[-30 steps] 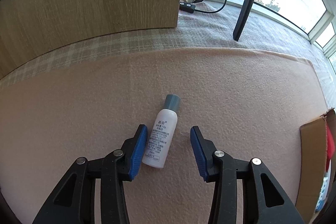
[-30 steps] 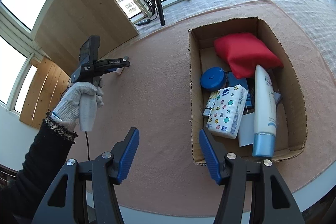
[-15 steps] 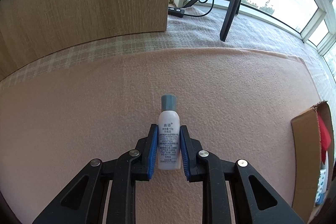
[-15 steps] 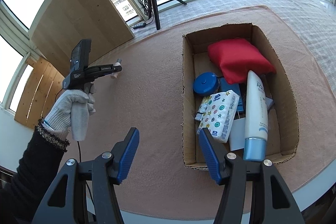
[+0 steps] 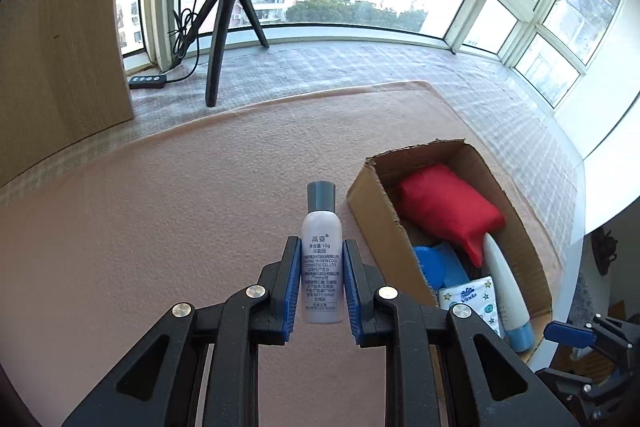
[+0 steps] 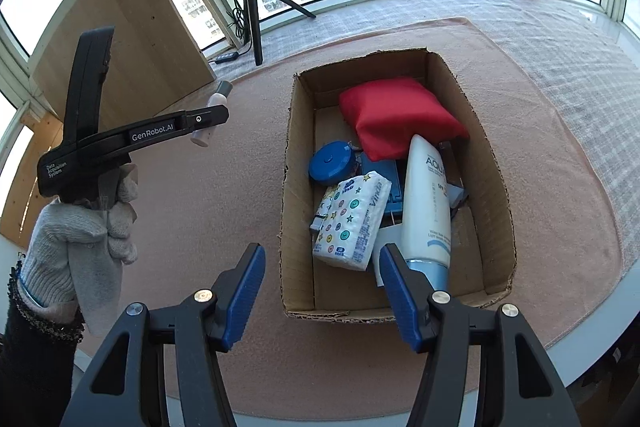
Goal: Organize objects
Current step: 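Lift the small white bottle with the left tool and carry it over the box, then lower the bottle into the box and open the left tool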
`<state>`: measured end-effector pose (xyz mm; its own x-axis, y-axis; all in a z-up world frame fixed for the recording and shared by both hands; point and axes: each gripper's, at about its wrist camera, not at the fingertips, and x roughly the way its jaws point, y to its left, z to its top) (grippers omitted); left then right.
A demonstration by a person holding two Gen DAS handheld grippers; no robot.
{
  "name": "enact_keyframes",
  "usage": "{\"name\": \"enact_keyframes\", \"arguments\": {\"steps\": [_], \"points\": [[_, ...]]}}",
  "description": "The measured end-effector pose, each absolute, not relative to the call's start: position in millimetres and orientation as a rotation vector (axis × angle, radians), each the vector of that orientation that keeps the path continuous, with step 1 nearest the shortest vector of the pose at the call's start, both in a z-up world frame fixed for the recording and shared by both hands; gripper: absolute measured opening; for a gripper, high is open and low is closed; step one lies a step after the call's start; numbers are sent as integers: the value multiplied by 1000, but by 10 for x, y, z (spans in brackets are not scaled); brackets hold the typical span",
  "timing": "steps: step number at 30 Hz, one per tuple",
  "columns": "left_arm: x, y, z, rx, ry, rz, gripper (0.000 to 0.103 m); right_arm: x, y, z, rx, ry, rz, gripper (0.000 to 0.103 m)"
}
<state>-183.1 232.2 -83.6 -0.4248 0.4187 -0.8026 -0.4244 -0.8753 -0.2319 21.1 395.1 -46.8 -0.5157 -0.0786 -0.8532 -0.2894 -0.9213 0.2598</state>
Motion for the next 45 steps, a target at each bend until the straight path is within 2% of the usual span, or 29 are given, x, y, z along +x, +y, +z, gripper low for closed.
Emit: {"name": "enact_keyframes", "arguments": {"steps": [9, 30, 31, 33, 34, 35, 45], "points": [[-1650, 2977, -858, -1269, 42, 2229, 22, 326, 4068, -469, -1408, 440, 2520, 56], [-1525, 3461, -943, -1284, 117, 2189, 22, 382, 4180, -549, -1419, 493, 2494, 56], [-1526, 3457, -945, -1293, 113, 2185, 24, 382, 4176, -548, -1419, 492, 2495, 56], [-1528, 3445, -941, -1301, 102, 2182, 37, 379, 4167, -547, -1421, 491, 2495, 56], [-1533, 3433, -937, -1303, 99, 2183, 48, 377, 4161, -548, -1423, 491, 2497, 56], [-1527, 3421, -928, -1296, 97, 2189, 51, 372, 4153, -550, -1425, 489, 2498, 56], [-1455, 3299, -821, -1265, 110, 2212, 51, 340, 4072, -542, -1435, 468, 2505, 58]]}}
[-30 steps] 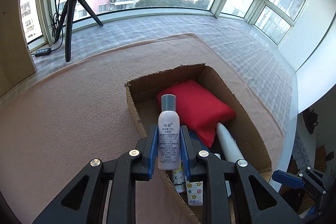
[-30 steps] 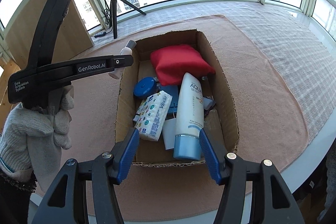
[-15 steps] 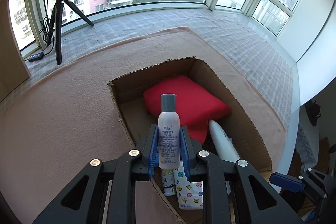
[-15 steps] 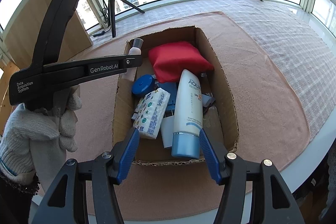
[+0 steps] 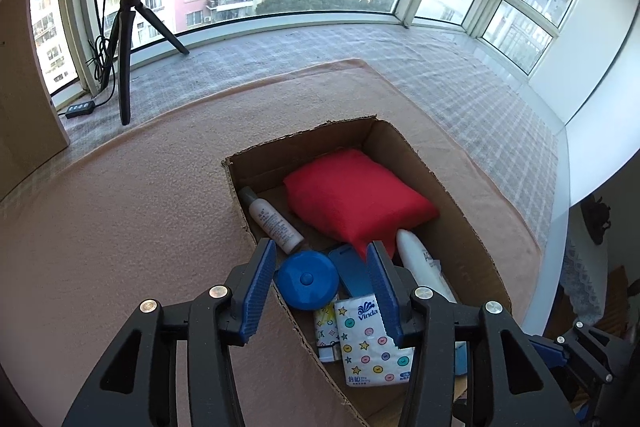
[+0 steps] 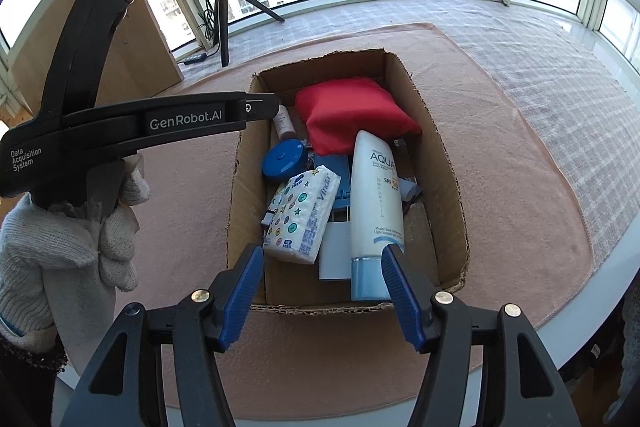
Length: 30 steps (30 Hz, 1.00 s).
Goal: Organize objects
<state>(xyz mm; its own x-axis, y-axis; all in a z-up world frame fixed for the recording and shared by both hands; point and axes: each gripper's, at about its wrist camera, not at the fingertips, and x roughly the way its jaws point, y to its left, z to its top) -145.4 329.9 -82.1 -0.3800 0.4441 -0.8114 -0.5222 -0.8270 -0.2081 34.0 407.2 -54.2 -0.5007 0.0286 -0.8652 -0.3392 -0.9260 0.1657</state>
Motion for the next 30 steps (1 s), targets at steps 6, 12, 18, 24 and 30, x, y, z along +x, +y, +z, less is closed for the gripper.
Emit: {"name": "enact_keyframes", "arguments": {"steps": [6, 12, 18, 24, 30], "points": [[-1384, 3074, -711, -1238, 108, 2257, 51, 305, 3960, -530, -1449, 454, 2514, 58], [-1287, 2656, -595, -1224, 68, 2316, 52, 234, 3736, -458, -1458, 416, 2551, 59], [-1147, 2122, -444, -1207, 28, 2396, 58, 110, 3426, -385, -1475, 353, 2604, 59], [-935, 1539, -314, -1196, -10, 2485, 65, -45, 3067, -304, -1485, 280, 2670, 59], [-718, 957, -264, -1225, -47, 2575, 71, -202, 2716, -240, -1473, 214, 2725, 59]]}}
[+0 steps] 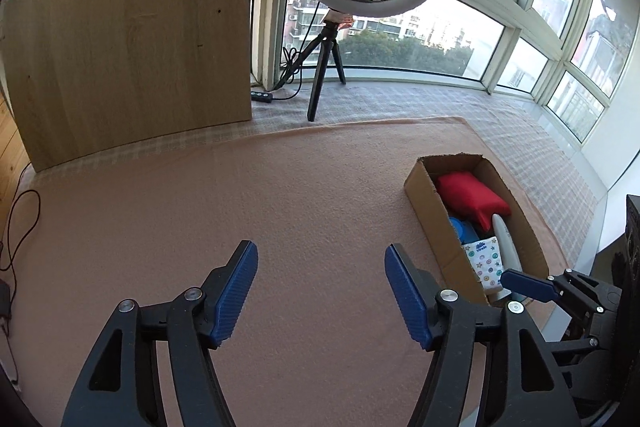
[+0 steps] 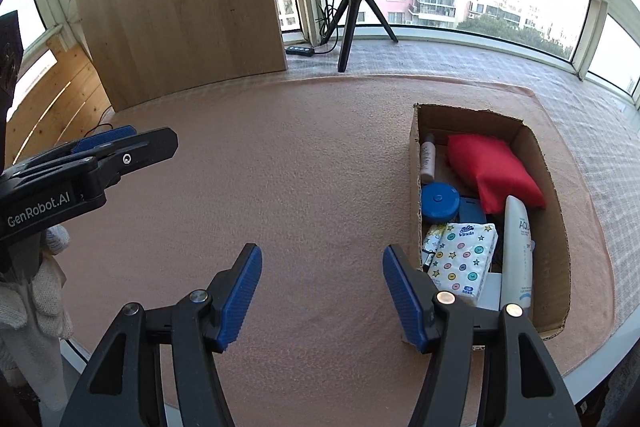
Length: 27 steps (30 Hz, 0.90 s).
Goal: Organize objects
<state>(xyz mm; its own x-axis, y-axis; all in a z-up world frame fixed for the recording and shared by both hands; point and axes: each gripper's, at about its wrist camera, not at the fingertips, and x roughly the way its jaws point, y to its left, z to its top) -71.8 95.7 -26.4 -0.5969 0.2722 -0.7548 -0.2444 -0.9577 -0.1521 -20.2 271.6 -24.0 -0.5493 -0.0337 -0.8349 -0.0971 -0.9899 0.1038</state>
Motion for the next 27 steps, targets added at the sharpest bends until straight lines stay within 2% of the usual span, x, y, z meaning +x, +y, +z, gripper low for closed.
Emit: {"name": "enact_keyframes", "arguments": {"steps": [13, 27], "points": [[-277, 31, -550, -1387, -105, 2696, 72, -348, 2225, -172, -1414, 147, 2781, 63], [-113, -261, -626, -1422, -149, 2726, 72, -342, 1926, -212, -1414, 108, 2798, 64]]}}
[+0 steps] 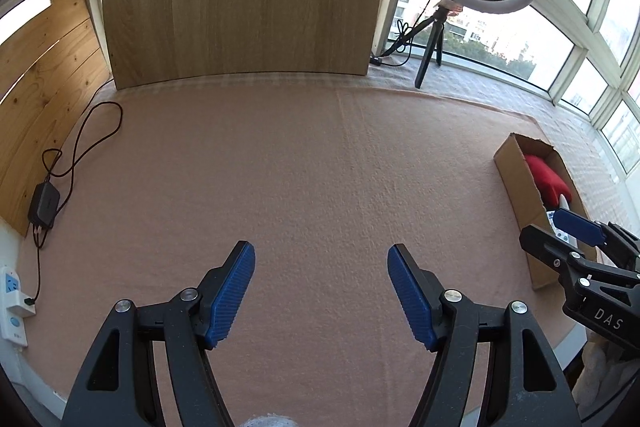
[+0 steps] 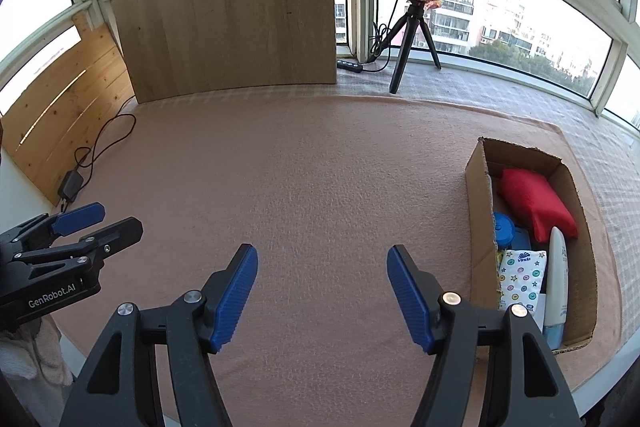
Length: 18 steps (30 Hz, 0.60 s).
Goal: Organize objects
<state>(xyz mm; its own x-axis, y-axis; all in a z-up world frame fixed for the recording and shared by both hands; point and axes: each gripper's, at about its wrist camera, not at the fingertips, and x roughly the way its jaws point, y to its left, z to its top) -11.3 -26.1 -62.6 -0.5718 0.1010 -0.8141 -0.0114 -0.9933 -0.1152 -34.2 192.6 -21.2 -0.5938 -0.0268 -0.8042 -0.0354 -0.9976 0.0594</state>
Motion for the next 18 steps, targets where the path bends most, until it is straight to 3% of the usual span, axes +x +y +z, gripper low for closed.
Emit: {"name": "enact_keyframes", "arguments": {"steps": [18], "points": [[-168, -244, -646, -1425, -147, 2719, 78, -358, 1902, -255, -1424, 106, 2780, 64]]}}
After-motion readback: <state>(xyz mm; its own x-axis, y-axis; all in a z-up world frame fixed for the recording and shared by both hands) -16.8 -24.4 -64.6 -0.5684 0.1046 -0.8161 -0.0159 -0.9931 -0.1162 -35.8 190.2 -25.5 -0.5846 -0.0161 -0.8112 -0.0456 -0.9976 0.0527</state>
